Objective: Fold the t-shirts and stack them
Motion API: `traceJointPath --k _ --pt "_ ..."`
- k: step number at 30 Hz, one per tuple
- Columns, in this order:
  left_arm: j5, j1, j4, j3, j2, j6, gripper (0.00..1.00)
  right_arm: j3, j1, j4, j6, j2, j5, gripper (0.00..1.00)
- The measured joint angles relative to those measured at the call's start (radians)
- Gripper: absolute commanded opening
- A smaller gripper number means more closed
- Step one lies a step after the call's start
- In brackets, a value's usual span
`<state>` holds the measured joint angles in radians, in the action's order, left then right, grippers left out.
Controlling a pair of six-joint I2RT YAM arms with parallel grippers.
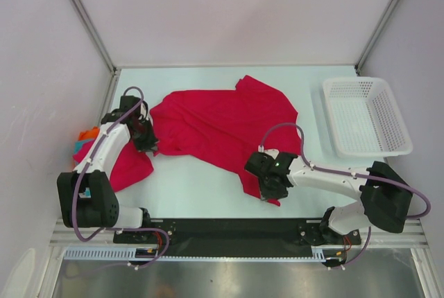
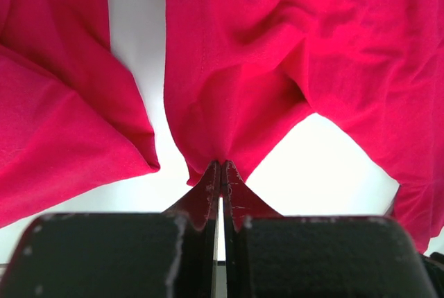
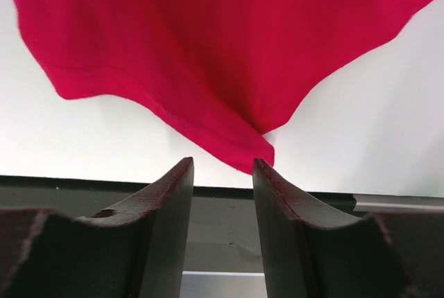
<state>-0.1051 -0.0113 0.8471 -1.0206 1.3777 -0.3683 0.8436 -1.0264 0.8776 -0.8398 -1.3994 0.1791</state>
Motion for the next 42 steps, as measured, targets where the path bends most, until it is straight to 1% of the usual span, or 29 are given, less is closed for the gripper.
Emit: traceJointPath --k 9,15,20,25,28,29,30,31,38,42 --pt "-0.004 0.0 -0.002 0.007 0.001 0.006 0.03 0.014 0.041 0.024 -0.002 0.028 0.069 0.48" --pt "-0.007 0.0 -0.003 0.007 0.006 0.013 0.03 -0.019 0.089 0.011 -0.002 0.026 0.092 0.49" --pt "-0.011 0.0 -0.005 0.007 0.014 0.021 0.03 -0.053 0.119 -0.034 0.0 -0.017 0.093 0.48" --pt "-0.013 0.0 -0.005 0.007 0.016 0.031 0.03 -0.057 0.123 -0.068 0.008 -0.072 0.089 0.47" --pt "-0.015 0.0 -0.004 0.007 0.017 0.037 0.03 -0.057 0.124 -0.076 0.013 -0.075 0.08 0.34" --pt "-0.015 0.0 -0.004 0.007 0.016 0.038 0.03 -0.057 0.124 -0.083 0.014 -0.077 0.074 0.15" --pt "-0.017 0.0 -0.004 0.007 0.017 0.039 0.03 -0.057 0.123 -0.092 0.015 -0.077 0.066 0.04" --pt "-0.02 -0.002 -0.004 0.007 0.017 0.039 0.03 -0.058 0.122 -0.103 0.013 -0.078 0.056 0.0" --pt "-0.034 -0.002 -0.003 0.007 0.016 0.039 0.03 -0.067 0.107 -0.119 0.002 -0.06 0.053 0.0" --pt "-0.034 -0.005 0.001 0.004 0.015 0.038 0.03 -0.076 0.096 -0.066 -0.037 0.016 0.078 0.0"
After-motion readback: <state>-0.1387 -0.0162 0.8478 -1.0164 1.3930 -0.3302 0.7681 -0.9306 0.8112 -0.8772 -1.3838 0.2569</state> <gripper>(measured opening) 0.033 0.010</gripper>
